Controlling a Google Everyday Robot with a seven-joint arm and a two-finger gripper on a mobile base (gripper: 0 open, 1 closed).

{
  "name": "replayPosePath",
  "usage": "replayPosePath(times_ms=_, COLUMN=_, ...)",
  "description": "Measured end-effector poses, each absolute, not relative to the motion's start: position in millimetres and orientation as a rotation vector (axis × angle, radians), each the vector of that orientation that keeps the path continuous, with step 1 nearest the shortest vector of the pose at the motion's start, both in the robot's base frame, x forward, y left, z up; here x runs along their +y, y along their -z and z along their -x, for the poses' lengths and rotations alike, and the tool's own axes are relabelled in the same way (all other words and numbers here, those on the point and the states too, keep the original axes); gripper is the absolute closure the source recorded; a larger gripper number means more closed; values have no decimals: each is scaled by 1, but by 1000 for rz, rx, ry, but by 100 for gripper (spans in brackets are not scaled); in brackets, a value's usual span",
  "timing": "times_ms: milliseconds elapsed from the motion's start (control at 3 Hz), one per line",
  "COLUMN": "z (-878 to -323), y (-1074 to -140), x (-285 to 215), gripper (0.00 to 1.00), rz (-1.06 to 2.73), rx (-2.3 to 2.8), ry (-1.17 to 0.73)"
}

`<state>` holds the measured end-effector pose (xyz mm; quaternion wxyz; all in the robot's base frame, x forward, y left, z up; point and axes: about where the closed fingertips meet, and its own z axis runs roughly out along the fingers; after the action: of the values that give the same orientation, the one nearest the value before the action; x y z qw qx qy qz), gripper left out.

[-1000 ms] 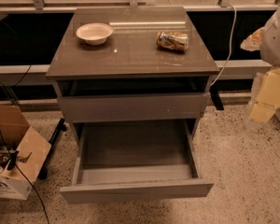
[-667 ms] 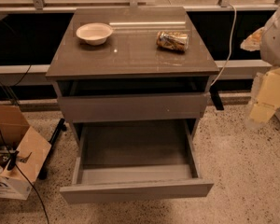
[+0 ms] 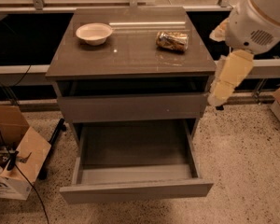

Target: Place orange can into middle drawer

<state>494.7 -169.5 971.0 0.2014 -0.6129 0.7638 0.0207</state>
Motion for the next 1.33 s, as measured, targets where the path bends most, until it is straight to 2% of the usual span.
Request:
replayPosePath(times_ms=333, z=-532, y=-973, x=-149, gripper=0, rz=1636, rx=2080, ry=-134)
replayPosePath(times_ms=1333, z=-669, y=-972, x=-140, gripper=0, rz=1492, rx=2011, ry=-98)
